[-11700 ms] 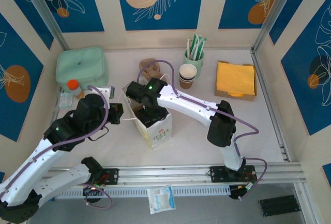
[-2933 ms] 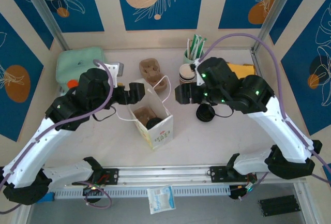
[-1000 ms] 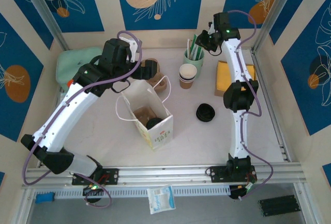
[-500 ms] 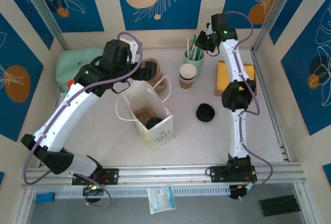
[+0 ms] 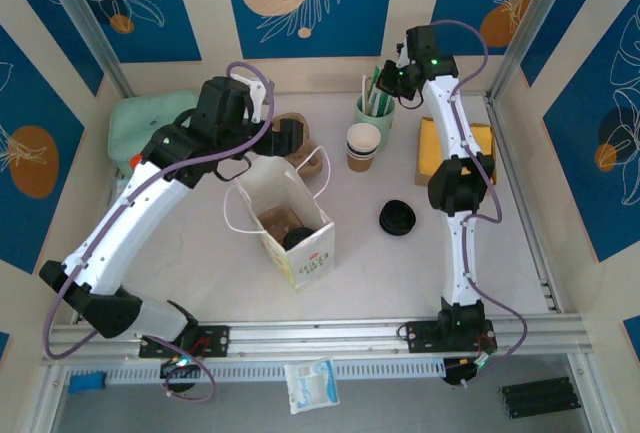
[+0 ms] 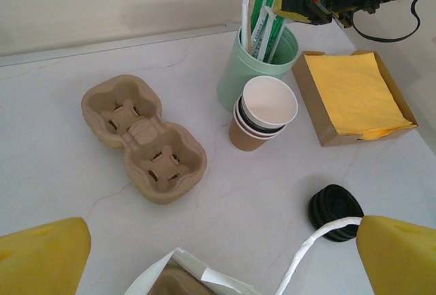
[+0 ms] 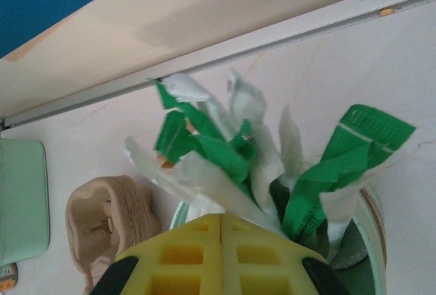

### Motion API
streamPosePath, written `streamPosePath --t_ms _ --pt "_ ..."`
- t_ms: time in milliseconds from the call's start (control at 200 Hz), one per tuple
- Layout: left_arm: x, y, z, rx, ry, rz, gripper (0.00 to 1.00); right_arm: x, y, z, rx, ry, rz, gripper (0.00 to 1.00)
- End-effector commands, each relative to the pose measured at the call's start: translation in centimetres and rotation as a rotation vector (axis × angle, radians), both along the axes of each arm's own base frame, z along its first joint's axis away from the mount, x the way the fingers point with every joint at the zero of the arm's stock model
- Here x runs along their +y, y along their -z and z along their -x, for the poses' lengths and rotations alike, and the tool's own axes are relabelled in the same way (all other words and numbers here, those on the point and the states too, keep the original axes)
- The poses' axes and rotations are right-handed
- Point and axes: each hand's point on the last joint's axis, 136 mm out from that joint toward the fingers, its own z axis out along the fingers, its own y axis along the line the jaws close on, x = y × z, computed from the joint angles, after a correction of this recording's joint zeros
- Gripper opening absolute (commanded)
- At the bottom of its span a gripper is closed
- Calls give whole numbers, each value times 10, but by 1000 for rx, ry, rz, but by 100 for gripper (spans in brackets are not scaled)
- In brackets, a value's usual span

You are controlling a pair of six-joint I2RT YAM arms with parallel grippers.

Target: Pack the takeout coffee

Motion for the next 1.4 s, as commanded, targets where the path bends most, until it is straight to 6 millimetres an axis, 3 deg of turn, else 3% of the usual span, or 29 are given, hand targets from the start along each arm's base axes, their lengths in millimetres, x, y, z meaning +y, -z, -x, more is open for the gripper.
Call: streamPosePath --t_ms 0,290,360,390,665,985,1395 --pt "3 -9 3 -18 2 33 99 6 -42 15 -76 -30 22 0" --pt "3 -7 2 -18 3 34 99 10 -54 20 -104 -41 28 0" --pt "3 -7 2 -18 3 34 99 11 -51 21 -96 -42 36 23" --pt "3 -6 1 -18 3 33 99 11 -49 21 -92 -43 40 28" --pt "3 -7 1 -18 4 36 99 14 -26 16 -65 -53 82 38" --pt "6 -7 2 -20 5 35 99 18 -14 5 -70 -52 113 39" --pt "10 -8 2 -21 3 36 99 18 -6 -4 -76 -38 124 33"
